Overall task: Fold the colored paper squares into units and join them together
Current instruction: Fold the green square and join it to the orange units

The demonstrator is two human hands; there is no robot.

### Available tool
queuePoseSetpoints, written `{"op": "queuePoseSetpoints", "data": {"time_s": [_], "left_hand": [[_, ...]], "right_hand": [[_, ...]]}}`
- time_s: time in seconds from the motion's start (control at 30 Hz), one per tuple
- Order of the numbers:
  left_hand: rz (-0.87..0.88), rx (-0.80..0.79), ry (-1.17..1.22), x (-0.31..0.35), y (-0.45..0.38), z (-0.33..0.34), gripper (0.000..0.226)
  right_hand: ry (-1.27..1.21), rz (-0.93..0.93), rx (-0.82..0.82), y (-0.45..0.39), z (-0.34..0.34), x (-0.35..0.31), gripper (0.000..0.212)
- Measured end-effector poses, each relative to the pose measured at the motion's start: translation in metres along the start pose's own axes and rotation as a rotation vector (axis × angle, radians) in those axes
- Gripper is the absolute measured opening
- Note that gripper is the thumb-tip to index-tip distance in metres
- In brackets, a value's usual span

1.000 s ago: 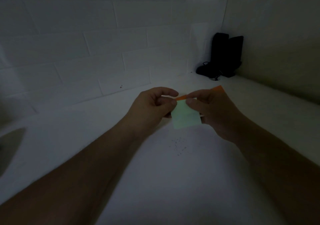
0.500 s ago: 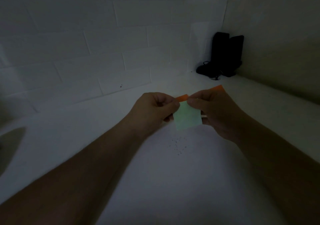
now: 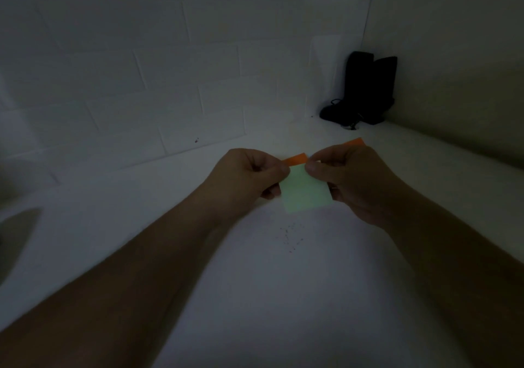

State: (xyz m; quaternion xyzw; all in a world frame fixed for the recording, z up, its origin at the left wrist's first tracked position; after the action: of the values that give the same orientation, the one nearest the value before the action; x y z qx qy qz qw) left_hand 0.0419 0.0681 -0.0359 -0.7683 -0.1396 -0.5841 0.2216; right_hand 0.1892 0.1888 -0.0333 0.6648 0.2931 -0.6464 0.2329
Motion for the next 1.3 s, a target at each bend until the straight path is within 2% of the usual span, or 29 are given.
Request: {"op": "queuePoseSetpoints", "data": {"time_s": [0.2,0.37,0.47,0.57,0.77,0.87,1.03,1.3], "left_hand": [[0.03,-0.025,-0.058,0.0,0.002,0.001,0.015],[0.09,-0.059,-0.211,0.004,0.007,0.009,0.027],[0.102,-0.04,-0.244,0.006,0.007,0.007,0.019],[0.113,-0.013,-0.245,0.008,0.007,0.005,0.012],[0.12,-0.076,-0.159,0.009,0.007,0.011,0.021],[0.115,-0.051,-0.122,0.007,0.005,0.01,0.025],[0.106,-0.043,-0.109,0.005,0.004,0.008,0.019],[0.094,-0.012,-0.093,0.003,0.002,0.002,0.022]], "right_hand": [[0.115,0.025,-0.048,-0.001,0.002,0.003,0.001],[0.379,-0.128,-0.09,0.005,0.014,-0.003,0.014],[0.437,-0.154,-0.053,0.005,0.013,-0.006,0.017],[0.419,-0.14,-0.039,0.004,0.012,-0.006,0.013],[0.379,-0.158,-0.047,0.003,0.009,-0.005,0.015],[0.338,-0.163,-0.072,0.004,0.012,-0.003,0.016],[0.301,-0.128,-0.077,0.003,0.013,-0.002,0.02],[0.261,-0.056,-0.061,0.002,0.009,0.0,0.014]]}}
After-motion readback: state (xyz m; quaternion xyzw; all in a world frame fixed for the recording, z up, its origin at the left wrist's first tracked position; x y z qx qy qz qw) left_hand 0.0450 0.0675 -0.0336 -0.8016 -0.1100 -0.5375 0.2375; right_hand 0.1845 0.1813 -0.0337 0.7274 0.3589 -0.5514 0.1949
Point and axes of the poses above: each hand's wrist, its own y-axis away from the middle knuckle, its own z-axis out of the palm, x = y × z, the point moved 6 cm from there along -y, towards the middle knuckle, and after that the axes turned 2 degrees about y, right-handed, at the moved point
